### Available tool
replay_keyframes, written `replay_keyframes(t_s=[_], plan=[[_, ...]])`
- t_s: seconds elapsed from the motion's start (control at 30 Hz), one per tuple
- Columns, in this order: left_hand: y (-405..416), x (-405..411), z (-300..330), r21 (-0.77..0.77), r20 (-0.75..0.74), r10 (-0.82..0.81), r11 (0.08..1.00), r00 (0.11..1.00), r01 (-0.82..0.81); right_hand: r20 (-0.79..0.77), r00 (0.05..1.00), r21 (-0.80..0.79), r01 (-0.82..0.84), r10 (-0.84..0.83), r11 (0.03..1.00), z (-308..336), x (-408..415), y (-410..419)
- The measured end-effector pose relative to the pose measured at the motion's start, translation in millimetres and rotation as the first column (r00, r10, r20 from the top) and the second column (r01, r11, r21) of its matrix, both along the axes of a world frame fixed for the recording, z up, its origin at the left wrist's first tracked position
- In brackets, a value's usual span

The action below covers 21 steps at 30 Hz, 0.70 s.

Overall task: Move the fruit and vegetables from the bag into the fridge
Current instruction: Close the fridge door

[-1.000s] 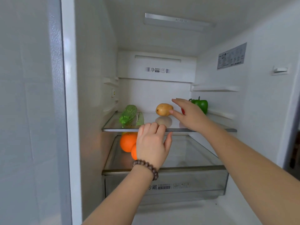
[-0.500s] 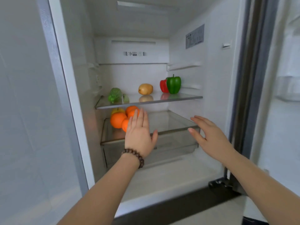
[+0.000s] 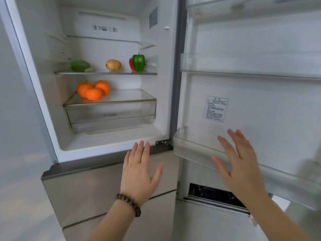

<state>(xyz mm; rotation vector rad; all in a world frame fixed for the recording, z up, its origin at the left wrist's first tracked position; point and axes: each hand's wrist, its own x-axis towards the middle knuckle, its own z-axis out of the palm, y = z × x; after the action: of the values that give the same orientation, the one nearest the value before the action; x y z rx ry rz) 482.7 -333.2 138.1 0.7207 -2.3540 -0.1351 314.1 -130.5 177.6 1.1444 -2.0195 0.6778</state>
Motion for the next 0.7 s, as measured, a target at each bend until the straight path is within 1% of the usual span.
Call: replay_keyframes(t_s=[0.07, 0.13, 0.17, 0.23, 0.33, 0.43, 0.6, 0.7], plan=[[31.1, 5.3, -6.7, 0.054, 0.043, 0.021, 0.998, 0.999, -0.024, -0.001, 0.989, 0.04, 0.151, -0.151, 0.988, -5.5, -17.2, 42.4], [56.0, 10.0, -10.1, 0.098, 0.079, 0.046, 0.994, 0.996, -0.053, 0.026, 0.947, 0.123, 0.315, -0.32, 0.941, -9.7, -33.1, 75.4], [67.1, 12.8, -11.7, 0.109, 0.092, 0.056, 0.992, 0.994, -0.066, 0.04, 0.92, 0.16, 0.379, -0.39, 0.911, -11.4, -38.3, 87.2], [87.0, 19.7, -14.4, 0.128, 0.115, 0.058, 0.989, 0.992, -0.072, 0.077, 0.878, 0.189, 0.453, -0.473, 0.871, -14.9, -41.6, 100.7], [106.6, 33.1, -20.1, 0.156, 0.165, 0.065, 0.984, 0.984, -0.091, 0.139, 0.867, 0.173, 0.455, -0.479, 0.873, -21.2, -35.4, 104.2], [114.4, 52.7, -23.8, 0.152, 0.214, 0.096, 0.98, 0.972, -0.13, 0.088, 0.879, 0.202, 0.446, -0.469, 0.872, -25.9, -26.2, 105.8], [116.3, 89.0, -24.3, 0.176, 0.2, 0.11, 0.974, 0.974, -0.146, 0.061, 0.889, 0.145, 0.441, -0.453, 0.886, -28.0, -10.0, 105.2], [116.8, 108.2, -26.9, 0.194, 0.204, 0.115, 0.969, 0.972, -0.156, 0.044, 0.9, 0.146, 0.425, -0.435, 0.894, -31.3, 10.9, 101.8]])
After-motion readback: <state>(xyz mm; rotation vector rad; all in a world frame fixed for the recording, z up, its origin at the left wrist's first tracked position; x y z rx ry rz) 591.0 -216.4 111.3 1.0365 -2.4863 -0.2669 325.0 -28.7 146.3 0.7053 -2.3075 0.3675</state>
